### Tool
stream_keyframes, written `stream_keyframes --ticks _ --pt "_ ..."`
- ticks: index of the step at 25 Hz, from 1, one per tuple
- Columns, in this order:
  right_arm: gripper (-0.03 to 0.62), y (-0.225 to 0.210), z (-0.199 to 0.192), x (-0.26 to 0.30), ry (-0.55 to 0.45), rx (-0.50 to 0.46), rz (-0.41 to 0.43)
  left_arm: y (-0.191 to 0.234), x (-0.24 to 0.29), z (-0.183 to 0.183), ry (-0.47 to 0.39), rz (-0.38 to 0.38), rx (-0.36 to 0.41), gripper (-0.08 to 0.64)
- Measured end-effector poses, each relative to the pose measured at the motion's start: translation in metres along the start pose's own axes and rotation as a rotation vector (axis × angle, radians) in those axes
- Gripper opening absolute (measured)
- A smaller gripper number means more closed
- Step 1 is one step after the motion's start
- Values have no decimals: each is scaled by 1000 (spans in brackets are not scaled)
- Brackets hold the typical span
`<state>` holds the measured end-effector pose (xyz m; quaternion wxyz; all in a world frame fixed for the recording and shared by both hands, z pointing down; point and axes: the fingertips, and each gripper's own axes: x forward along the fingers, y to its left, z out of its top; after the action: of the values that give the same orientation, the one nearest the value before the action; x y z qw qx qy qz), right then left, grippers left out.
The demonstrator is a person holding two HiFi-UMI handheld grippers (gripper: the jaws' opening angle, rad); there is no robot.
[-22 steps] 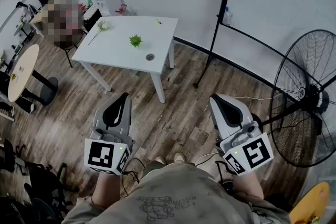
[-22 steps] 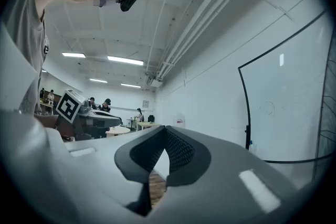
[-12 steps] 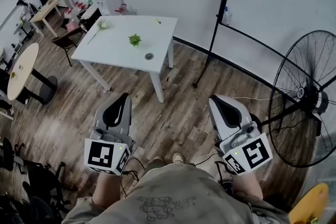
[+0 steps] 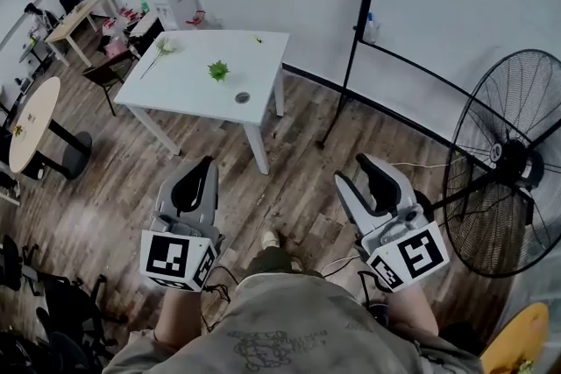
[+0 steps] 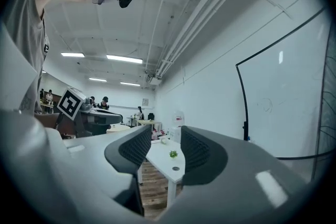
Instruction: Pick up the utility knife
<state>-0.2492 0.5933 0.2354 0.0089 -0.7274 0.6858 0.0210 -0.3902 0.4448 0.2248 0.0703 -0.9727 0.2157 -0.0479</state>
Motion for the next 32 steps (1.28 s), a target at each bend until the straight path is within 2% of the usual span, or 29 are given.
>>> stream_keyframes --ticks 3,7,18,25,32 --pt "215 -6 0 2 -11 10 -31 4 1 -3 -13 -3 2 0" --pt "213 -21 -1 8 -12 26 -48 11 14 -4 -2 0 1 0" --pt "212 -59 -17 56 29 32 -74 32 74 -12 3 -48 16 0" --pt "212 -97 -23 120 63 27 -83 72 143 -12 9 -64 11 0" --pt "212 -133 -27 217 110 15 -92 124 222 -25 25 -94 -13 0"
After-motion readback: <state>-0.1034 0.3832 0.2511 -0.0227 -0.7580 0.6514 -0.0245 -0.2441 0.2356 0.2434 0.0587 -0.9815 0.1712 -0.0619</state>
